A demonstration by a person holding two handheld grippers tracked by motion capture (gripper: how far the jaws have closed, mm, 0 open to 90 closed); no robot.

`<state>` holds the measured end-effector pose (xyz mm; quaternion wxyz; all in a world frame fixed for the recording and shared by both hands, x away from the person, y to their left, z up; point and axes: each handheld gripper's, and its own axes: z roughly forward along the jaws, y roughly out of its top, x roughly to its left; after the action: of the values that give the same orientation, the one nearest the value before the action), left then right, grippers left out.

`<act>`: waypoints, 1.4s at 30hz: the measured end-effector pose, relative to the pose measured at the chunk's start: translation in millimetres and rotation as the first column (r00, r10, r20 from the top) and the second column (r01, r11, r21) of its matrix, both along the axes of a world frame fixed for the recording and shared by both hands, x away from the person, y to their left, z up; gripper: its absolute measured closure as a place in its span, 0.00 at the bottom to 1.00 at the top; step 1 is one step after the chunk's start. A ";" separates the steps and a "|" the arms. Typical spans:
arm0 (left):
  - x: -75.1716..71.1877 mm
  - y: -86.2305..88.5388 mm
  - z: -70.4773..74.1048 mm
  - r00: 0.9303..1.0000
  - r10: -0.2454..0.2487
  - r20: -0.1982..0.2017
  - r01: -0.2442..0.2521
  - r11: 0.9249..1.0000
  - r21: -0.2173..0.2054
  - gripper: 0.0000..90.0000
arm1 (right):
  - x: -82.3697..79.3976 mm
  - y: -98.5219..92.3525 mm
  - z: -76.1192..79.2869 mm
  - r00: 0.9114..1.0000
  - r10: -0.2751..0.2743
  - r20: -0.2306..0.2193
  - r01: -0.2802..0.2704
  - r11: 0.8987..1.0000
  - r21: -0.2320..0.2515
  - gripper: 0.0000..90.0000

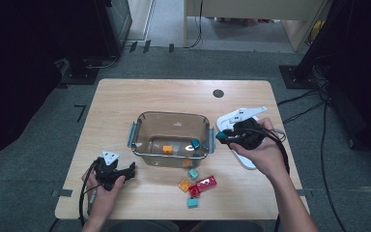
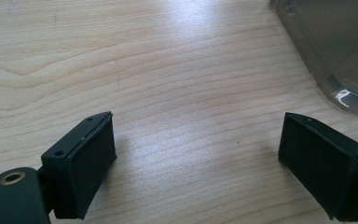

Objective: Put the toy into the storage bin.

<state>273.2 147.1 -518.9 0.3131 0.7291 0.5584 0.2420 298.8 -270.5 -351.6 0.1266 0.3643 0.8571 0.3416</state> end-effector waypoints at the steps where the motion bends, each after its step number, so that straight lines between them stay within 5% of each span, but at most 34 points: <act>1: 0.0 0.0 0.0 1.000 0.000 0.000 0.000 1.000 0.000 0.12 | 0.8 3.1 0.9 1.000 0.009 0.003 -0.009 1.000 -0.001 0.76; 22: 0.0 0.0 0.0 1.000 0.000 0.000 0.000 1.000 0.000 0.12 | 25.5 71.3 -1.8 0.993 0.116 -0.020 -0.117 0.993 -0.019 0.76; 42: 0.0 -0.1 -0.1 1.000 0.001 0.001 -0.001 1.000 0.000 0.12 | 53.3 113.9 -36.7 0.984 0.125 -0.129 -0.141 0.983 -0.117 0.76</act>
<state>273.2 147.0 -519.0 0.3133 0.7288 0.5584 0.2425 352.1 -156.7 -388.2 0.0741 0.3174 0.9054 0.2721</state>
